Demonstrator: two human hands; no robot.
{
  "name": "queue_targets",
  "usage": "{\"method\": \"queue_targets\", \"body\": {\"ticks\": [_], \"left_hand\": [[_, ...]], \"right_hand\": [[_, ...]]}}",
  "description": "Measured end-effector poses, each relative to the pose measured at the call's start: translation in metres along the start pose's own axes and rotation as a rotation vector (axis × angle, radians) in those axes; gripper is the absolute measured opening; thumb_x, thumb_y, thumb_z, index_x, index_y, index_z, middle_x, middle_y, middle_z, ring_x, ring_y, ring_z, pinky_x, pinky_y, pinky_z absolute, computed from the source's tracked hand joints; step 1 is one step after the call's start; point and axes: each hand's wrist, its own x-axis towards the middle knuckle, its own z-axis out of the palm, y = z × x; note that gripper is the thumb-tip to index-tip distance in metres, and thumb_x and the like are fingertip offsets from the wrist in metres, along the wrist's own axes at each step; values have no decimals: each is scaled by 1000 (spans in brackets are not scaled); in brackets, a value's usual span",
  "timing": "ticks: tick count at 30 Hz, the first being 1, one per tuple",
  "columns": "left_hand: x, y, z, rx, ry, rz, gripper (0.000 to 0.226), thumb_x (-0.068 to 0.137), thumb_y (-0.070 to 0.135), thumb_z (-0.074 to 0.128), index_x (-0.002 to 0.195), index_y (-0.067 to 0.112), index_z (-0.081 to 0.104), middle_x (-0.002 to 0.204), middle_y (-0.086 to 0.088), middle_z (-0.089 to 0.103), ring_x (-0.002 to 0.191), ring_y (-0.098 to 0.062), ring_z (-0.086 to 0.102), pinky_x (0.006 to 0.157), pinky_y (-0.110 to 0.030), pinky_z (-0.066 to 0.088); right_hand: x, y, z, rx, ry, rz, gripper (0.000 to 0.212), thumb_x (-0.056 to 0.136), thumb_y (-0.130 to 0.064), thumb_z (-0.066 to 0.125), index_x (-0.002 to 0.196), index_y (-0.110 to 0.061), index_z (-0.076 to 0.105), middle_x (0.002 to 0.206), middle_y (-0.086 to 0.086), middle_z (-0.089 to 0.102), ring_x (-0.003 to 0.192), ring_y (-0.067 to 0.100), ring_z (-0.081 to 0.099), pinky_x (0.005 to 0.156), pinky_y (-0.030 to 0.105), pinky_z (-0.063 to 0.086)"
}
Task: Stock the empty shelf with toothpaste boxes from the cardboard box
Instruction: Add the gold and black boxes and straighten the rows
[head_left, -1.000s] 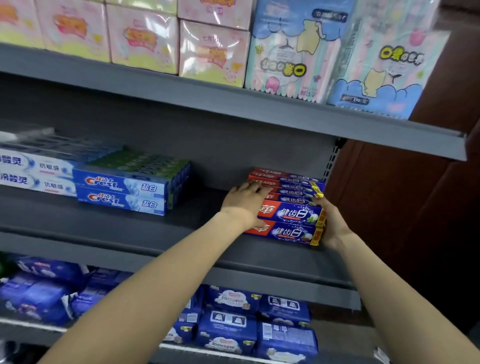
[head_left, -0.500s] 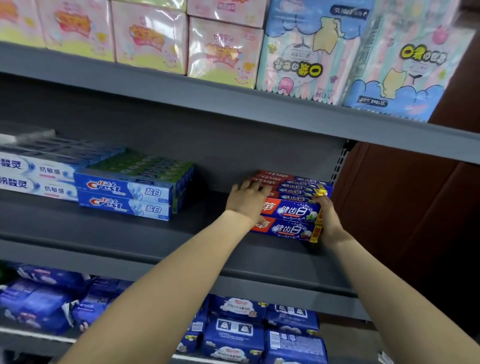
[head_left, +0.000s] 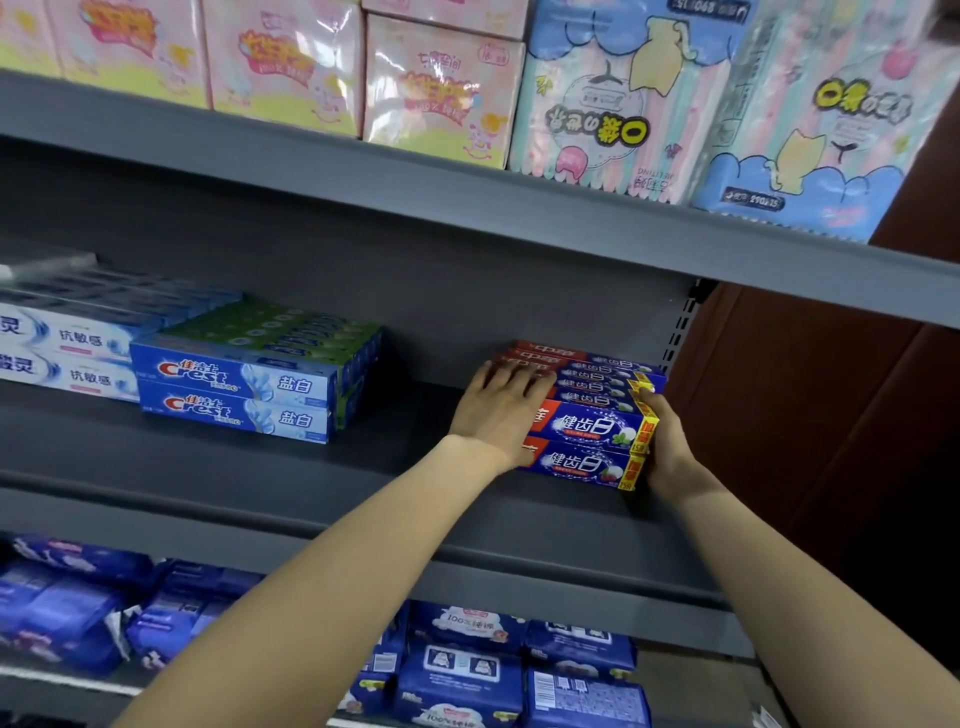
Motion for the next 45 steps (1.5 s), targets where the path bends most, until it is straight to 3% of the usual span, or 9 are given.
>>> {"method": "queue_targets", "body": {"ticks": [4, 8, 16, 24, 29, 36, 39, 42, 45], "left_hand": [[-1, -1, -2, -57, 11, -17, 85, 80, 54, 63, 148, 26, 20, 154, 0, 26, 138, -24, 27, 114, -43, 17], [-6, -11, -10, -68, 22, -50, 71, 86, 57, 52, 145, 25, 27, 152, 0, 30, 137, -23, 29, 110, -42, 24], [-26, -45, -15, -46, 62, -146, 51, 98, 52, 28, 138, 23, 39, 144, -3, 43, 131, -25, 38, 109, -42, 26], [-47, -86, -23, 7, 70, -311, 48, 100, 47, 26, 135, 18, 42, 135, -8, 50, 125, -30, 43, 102, -39, 32], [-47, -94, -22, -12, 64, -335, 49, 99, 48, 25, 133, 17, 44, 132, -8, 52, 124, -29, 44, 100, -39, 33], [-23, -86, -28, -184, 134, -397, 47, 99, 46, 28, 118, 13, 56, 125, -11, 58, 122, -30, 47, 100, -41, 35], [-5, -94, -35, -264, 103, -406, 40, 98, 40, 34, 118, 13, 57, 126, -12, 57, 123, -30, 45, 101, -40, 37], [17, -104, -35, -255, -64, -334, 41, 97, 38, 39, 131, 19, 49, 137, -10, 50, 128, -30, 42, 106, -41, 34], [42, -104, -28, -284, -196, -274, 51, 96, 45, 43, 140, 22, 39, 145, -8, 42, 131, -29, 41, 107, -39, 31]], "right_hand": [[6, 3, 1, 24, 2, 29, 47, 86, -47, 54, 117, -12, 56, 74, 7, 73, 70, 25, 69, 66, 37, 54], [6, 7, 11, 39, -32, 70, 40, 88, -51, 51, 100, -14, 60, 66, 5, 72, 55, 22, 69, 62, 35, 52], [-5, 19, 60, 27, -113, 94, 44, 86, -48, 53, 111, -12, 59, 82, 10, 73, 74, 27, 68, 70, 39, 55], [-18, 32, 128, -11, -163, 102, 55, 87, -49, 51, 124, -9, 56, 108, 15, 69, 86, 31, 67, 78, 40, 55], [-23, 34, 141, -3, -127, 96, 47, 89, -50, 50, 115, -12, 59, 84, 9, 72, 70, 25, 69, 66, 35, 55], [-23, 21, 128, -107, -124, 85, 49, 90, -48, 51, 124, -13, 55, 113, 12, 67, 101, 27, 65, 95, 42, 48], [-21, 14, 120, -243, 7, -12, 49, 95, -40, 47, 135, -12, 45, 132, 8, 55, 122, 28, 51, 107, 39, 33], [-7, 7, 102, -464, 251, -204, 52, 95, -29, 52, 140, -10, 35, 144, 16, 39, 129, 34, 42, 104, 41, 34], [7, 0, 80, -625, 527, -229, 77, 88, -28, 64, 144, 0, 20, 145, 26, 26, 133, 41, 30, 107, 46, 30]]}}
